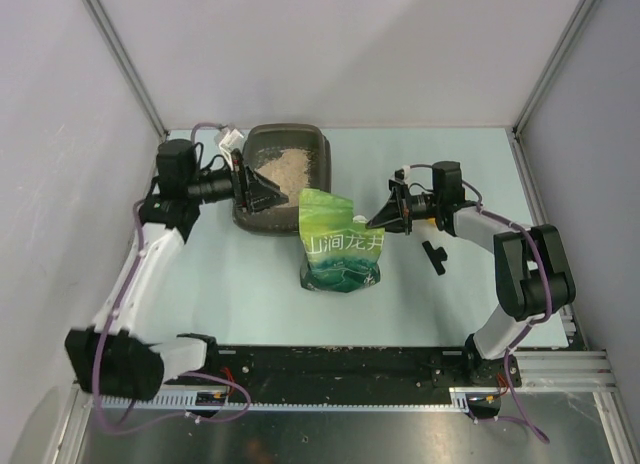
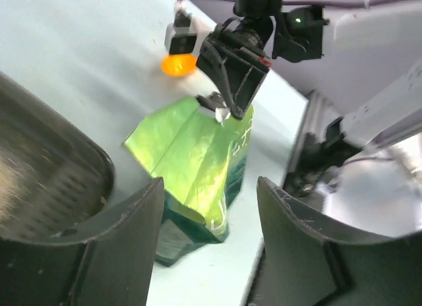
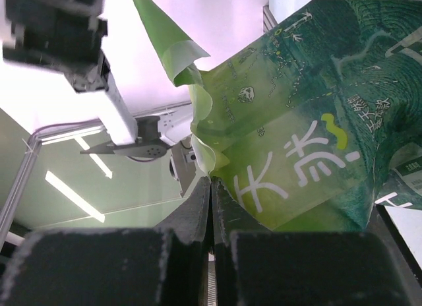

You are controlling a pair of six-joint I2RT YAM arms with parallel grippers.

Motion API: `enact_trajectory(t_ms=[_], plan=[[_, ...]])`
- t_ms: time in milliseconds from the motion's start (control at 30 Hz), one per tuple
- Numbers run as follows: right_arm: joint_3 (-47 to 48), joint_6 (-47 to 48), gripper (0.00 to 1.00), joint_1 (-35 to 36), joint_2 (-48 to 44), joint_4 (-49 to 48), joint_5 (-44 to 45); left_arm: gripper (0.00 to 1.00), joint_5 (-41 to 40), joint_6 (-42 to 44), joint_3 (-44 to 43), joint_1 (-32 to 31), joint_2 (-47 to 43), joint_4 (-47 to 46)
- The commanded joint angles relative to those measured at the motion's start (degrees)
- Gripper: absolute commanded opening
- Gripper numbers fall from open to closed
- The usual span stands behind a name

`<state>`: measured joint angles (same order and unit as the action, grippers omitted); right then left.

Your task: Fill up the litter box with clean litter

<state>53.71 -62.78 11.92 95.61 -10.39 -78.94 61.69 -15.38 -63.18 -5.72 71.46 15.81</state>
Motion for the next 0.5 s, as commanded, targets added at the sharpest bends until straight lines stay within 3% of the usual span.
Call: enact_trajectory(t_ms=[0, 133, 467], plan=[[3.5, -0.67, 0.0, -1.38, -0.08, 0.11, -2.28, 0.64, -6.33, 28.01, -3.18, -4.12, -5.28, 5.19], [3.77, -0.15, 0.0, -1.46, -0.25, 0.11, -2.19, 0.64, -1.41, 40.47, -3.62, -7.63, -2.04, 5.37], [3.94, 2.31, 0.0, -2.26, -0.25, 4.68, -1.66, 0.64, -16.06, 60.46, -6.69, -26.35, 4.56, 8.0]])
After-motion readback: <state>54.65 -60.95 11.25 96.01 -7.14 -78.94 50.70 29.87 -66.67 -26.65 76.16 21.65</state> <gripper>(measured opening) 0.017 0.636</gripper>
